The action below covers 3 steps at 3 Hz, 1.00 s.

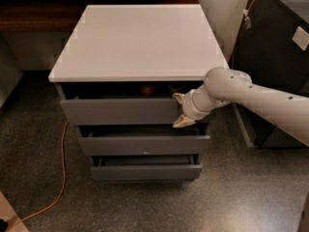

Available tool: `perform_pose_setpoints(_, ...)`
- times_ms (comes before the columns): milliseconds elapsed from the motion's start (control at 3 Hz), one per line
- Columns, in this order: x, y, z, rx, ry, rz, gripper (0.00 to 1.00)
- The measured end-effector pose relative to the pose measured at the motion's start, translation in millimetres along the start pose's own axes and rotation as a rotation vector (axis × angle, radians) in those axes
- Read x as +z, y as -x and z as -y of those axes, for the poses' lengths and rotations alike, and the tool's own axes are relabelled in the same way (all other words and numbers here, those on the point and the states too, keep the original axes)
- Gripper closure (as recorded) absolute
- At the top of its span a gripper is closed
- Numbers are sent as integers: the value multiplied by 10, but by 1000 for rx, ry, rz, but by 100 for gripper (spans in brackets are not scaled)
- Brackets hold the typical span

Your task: Pick apple from top drawer and place on counter

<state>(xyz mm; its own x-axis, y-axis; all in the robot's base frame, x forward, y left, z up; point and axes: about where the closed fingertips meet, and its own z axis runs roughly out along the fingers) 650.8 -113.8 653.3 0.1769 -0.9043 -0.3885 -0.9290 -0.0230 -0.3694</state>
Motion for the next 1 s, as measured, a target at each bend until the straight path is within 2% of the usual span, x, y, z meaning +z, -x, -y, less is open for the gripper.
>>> perform_pose_setpoints(333,-60,54,-77,13,14,10,70)
perform_pose_setpoints(667,-85,66,-69,13,15,10,99)
perform_pose_setpoints(1000,-119,82,-55,13,15,11,100)
